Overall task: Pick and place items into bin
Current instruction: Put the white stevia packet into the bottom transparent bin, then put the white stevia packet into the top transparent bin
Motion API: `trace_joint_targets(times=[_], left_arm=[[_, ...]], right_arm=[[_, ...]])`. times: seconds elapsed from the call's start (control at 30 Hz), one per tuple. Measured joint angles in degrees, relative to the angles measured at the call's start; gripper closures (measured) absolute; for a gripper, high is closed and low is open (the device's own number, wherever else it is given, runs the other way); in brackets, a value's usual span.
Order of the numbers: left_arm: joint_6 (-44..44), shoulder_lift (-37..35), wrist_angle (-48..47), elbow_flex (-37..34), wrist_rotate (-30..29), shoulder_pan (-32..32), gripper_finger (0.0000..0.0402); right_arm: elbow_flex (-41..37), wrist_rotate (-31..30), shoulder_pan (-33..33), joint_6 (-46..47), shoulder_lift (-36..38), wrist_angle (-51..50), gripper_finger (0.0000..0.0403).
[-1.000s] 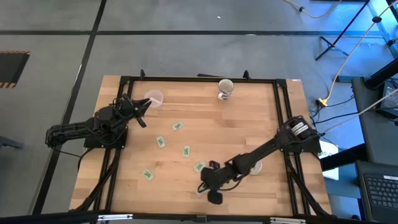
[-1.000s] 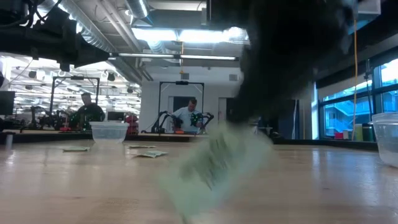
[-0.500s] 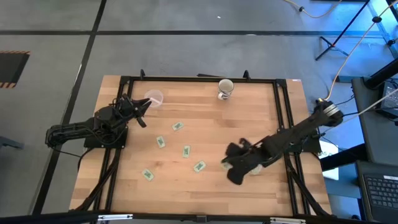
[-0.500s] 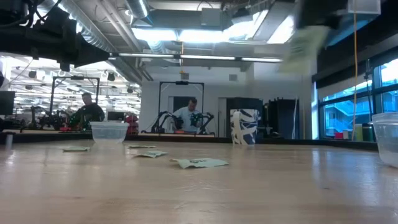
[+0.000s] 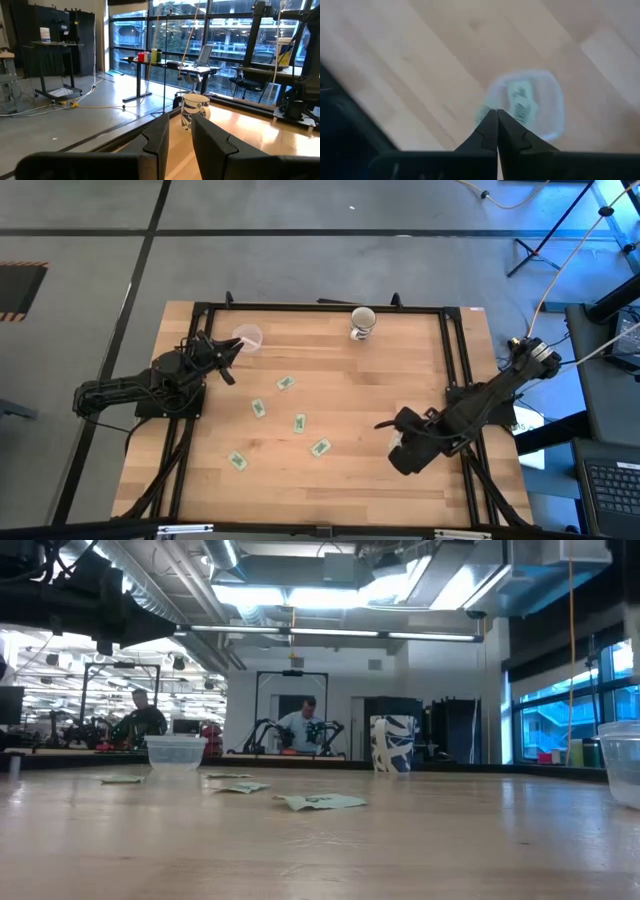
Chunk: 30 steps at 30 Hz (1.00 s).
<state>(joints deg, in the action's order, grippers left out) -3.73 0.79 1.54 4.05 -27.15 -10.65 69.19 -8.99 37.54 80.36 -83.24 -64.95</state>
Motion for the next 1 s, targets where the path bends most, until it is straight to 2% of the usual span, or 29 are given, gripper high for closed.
trace_joint_targets(times=[0.17, 0.6, 0.8, 1.0], left_arm=[[0.00, 0.01, -0.02, 0.00, 0.01, 0.01, 0.0325], [-0.01, 0.00, -0.07, 0.00, -0.01, 0.00, 0.0325], [0.00, 0.01, -0.04, 0.00, -0.01, 0.01, 0.0325], [0.00, 0.01, -0.04, 0.00, -0.01, -0.01, 0.0325]], right_arm=[[-4.83, 2.80, 0.25, 0.64, 0.02, 1.41, 0.0403], [-12.45, 2.66, 0.18, 0.39, 0.07, 7.51, 0.0402], [-12.57, 2.64, 0.17, 0.35, 0.07, 6.50, 0.0384], [-11.69, 3.00, -0.39, 0.39, 0.07, 7.94, 0.0384]])
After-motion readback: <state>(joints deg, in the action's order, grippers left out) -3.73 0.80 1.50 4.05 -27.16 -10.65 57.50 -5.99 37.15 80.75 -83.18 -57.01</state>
